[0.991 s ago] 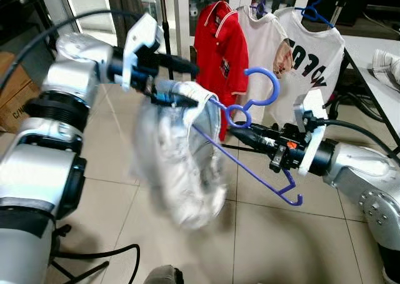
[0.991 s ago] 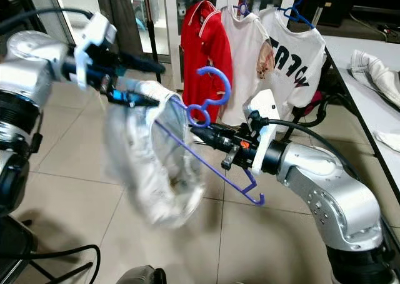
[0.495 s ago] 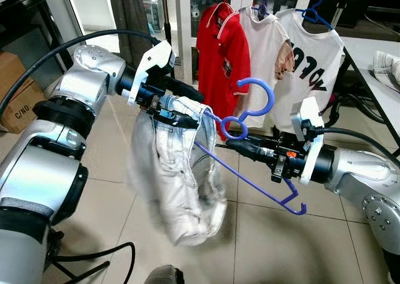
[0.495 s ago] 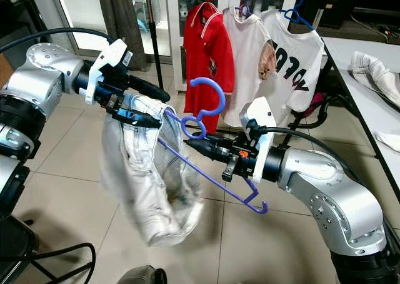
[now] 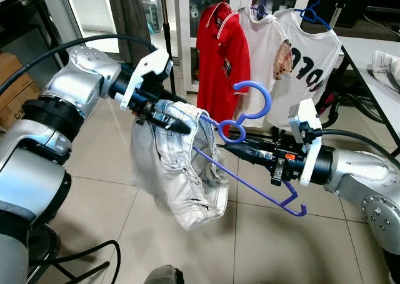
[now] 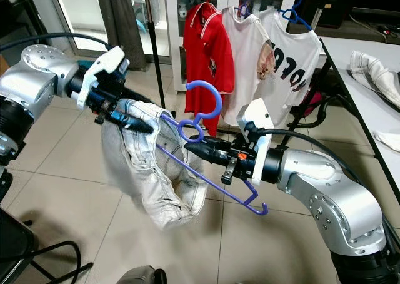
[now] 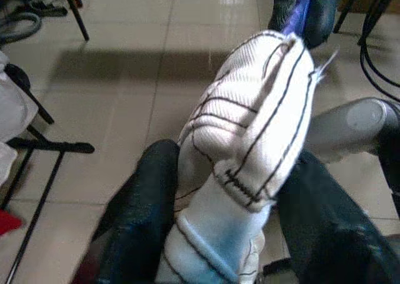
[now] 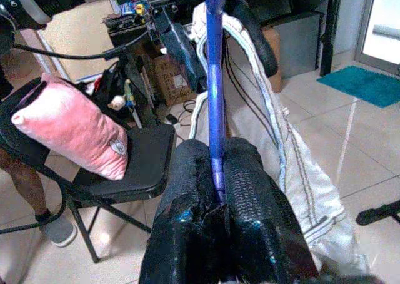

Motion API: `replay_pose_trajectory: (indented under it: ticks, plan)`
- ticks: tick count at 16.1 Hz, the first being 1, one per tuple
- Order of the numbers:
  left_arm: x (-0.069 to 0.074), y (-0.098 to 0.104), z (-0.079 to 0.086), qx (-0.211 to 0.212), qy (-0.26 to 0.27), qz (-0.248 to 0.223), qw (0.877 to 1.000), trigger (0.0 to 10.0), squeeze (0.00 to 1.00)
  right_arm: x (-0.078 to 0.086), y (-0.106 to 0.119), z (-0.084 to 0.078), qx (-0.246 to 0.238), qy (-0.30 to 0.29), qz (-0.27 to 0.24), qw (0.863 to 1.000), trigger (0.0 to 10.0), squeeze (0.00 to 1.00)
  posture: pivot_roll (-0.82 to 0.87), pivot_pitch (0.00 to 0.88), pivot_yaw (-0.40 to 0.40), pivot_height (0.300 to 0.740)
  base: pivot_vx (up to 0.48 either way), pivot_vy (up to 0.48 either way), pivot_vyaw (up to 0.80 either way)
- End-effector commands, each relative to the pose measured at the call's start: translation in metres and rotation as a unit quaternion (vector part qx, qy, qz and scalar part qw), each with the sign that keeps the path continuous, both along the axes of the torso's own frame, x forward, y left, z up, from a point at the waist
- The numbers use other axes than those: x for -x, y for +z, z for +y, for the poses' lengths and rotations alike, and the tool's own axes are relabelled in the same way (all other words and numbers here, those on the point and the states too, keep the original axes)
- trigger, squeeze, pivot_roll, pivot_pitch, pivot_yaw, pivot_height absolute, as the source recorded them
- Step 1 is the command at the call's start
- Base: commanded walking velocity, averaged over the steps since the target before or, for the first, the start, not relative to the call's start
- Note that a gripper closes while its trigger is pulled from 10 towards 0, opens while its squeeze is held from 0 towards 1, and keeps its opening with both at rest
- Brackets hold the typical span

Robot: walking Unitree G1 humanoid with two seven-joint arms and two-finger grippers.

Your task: Hang hanger

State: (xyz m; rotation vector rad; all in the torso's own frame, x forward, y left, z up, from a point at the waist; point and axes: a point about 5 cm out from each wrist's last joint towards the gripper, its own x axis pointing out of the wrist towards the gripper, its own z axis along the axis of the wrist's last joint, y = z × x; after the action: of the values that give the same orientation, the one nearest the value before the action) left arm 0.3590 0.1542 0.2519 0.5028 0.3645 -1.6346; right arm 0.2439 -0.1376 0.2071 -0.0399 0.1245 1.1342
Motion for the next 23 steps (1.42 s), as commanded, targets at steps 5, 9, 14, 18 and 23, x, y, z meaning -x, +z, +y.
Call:
replay_pose_trajectory:
  ticks: [5, 9, 14, 18, 23]
  plan:
    - [-0.001, -0.006, 0.0, -0.035, -0.001, 0.004, 0.999, 0.0, 0.0, 0.005, 0.025, 0.007, -0.026, 0.038, -0.056, 0.997, 10.0, 0.0, -0.04, 0.0, 0.061, 0.74, 0.0, 0.0, 0.0]
    - [-0.004, -0.009, -0.003, -0.023, 0.003, -0.001, 1.0, 0.0, 0.0, 0.005, 0.026, 0.008, -0.027, 0.041, -0.056, 0.997, 10.0, 0.0, -0.04, 0.0, 0.063, 0.74, 0.0, 0.0, 0.0]
    - [-0.001, -0.019, -0.006, 0.007, 0.0, 0.014, 1.0, 0.0, 0.0, 0.007, 0.023, 0.008, -0.031, 0.044, -0.045, 0.998, 10.0, 0.0, -0.05, 0.0, 0.059, 0.74, 0.0, 0.0, 0.0]
    - [-0.004, -0.017, 0.0, 0.016, 0.018, 0.009, 1.0, 0.0, 0.0, 0.001, 0.023, 0.003, -0.037, 0.015, -0.043, 0.998, 10.0, 1.0, -0.04, 0.0, 0.058, 0.74, 0.0, 0.0, 0.0]
    - [-0.008, -0.023, 0.018, 0.02, 0.081, -0.011, 0.996, 0.0, 0.0, -0.005, 0.029, -0.021, -0.062, -0.051, -0.057, 0.995, 10.0, 1.0, -0.04, 0.0, 0.052, 0.74, 0.0, 0.0, 0.0]
